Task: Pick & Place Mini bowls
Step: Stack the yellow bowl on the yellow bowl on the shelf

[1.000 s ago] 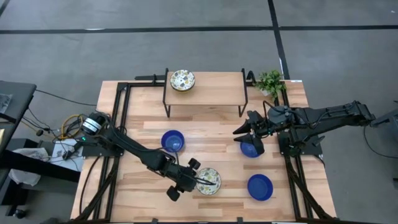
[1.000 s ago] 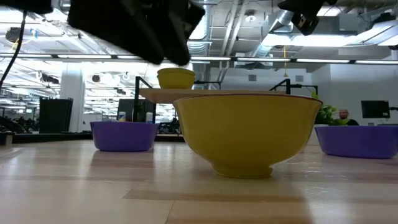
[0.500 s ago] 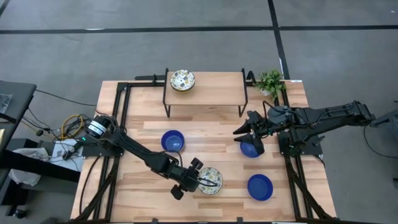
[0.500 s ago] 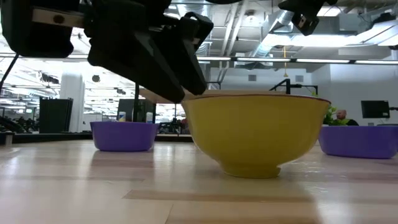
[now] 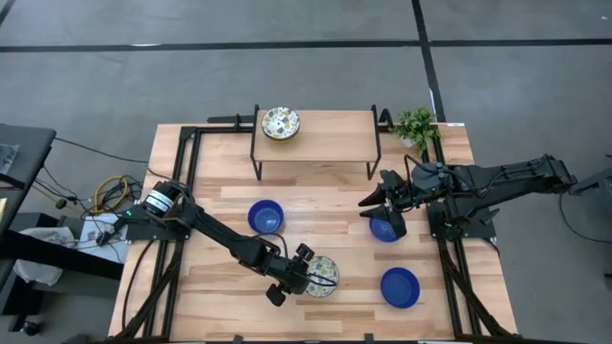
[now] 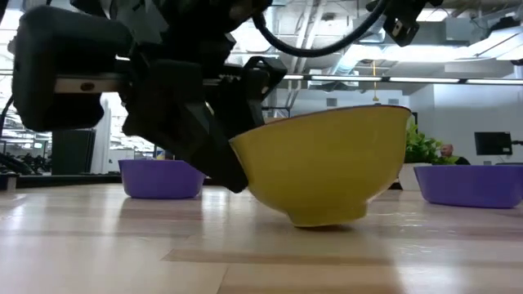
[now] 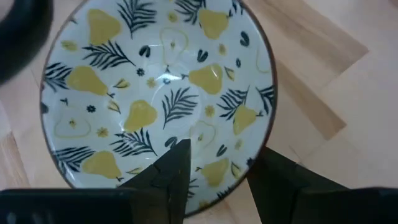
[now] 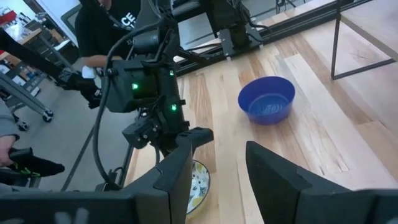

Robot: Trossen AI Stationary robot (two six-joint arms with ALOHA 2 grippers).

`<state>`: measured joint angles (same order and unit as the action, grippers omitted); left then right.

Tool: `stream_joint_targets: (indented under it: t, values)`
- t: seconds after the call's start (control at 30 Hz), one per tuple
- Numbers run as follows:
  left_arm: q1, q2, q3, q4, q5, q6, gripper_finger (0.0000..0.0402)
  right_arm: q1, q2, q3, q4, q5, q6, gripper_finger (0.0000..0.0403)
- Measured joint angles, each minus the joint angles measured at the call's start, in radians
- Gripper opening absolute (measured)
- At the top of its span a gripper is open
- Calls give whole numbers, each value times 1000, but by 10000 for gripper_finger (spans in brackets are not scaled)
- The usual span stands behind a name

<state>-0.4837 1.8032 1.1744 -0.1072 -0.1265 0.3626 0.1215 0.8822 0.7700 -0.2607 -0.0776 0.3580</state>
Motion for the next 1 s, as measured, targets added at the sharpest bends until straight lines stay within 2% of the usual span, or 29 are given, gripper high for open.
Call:
stream_joint_targets:
  t: [1.0]
  values:
    - [-4, 3, 0, 64, 0, -82, 145, 0, 0, 0, 0, 0, 0, 137]
